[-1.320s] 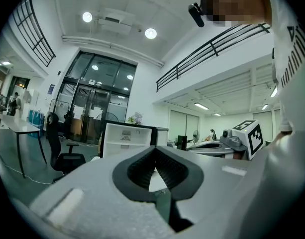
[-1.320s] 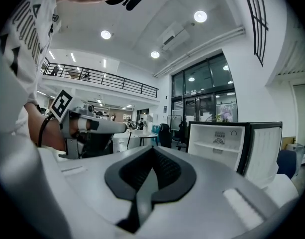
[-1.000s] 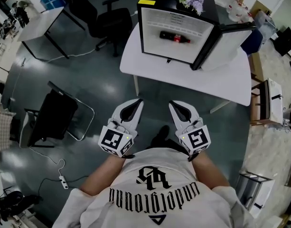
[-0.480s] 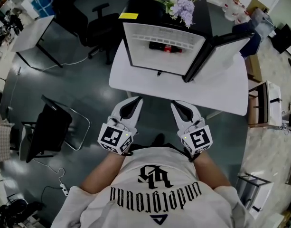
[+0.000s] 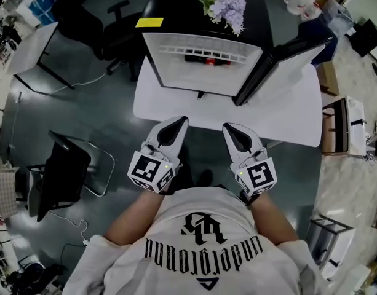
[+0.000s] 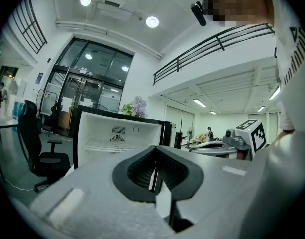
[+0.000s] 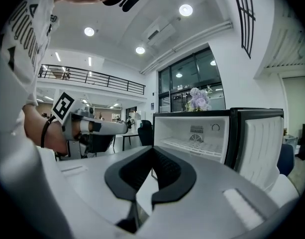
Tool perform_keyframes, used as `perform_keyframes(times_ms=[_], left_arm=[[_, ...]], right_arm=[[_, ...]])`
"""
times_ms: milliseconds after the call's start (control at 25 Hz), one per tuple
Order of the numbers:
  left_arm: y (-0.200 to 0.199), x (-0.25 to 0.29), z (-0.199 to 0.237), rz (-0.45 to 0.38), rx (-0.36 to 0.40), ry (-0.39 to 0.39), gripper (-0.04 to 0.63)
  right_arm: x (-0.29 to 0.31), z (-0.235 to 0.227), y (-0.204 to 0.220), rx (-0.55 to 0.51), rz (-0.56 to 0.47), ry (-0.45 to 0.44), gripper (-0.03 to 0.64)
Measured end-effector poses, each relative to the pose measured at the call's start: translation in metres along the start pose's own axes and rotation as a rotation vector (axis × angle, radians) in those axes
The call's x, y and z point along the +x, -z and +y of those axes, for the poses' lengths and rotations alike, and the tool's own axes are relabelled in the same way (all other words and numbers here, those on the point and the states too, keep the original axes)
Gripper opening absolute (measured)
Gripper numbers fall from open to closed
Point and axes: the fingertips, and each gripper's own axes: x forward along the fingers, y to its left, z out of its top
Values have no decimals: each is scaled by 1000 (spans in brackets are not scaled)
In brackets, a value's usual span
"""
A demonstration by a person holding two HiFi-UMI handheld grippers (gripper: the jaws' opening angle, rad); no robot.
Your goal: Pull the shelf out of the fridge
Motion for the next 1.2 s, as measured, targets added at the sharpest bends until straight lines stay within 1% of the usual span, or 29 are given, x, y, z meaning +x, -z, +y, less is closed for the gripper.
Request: perform_keyframes(times_ms=[480, 680, 960, 1120, 1200], left_arm=[[7, 63, 64, 2, -108, 47, 8], [10, 86, 90, -5, -181, 68, 9], [26, 116, 124, -25, -352, 92, 9], [37, 130, 141, -45, -479, 91, 11], [41, 137, 151, -63, -549, 89, 32]], right_arm=[[65, -46, 11, 93, 12, 80, 2], [91, -64, 17, 152, 8, 116, 2], [122, -91, 35, 266, -10, 169, 3], [138, -105, 43, 352, -40, 189, 3], [145, -114, 47, 422, -63, 203, 3]])
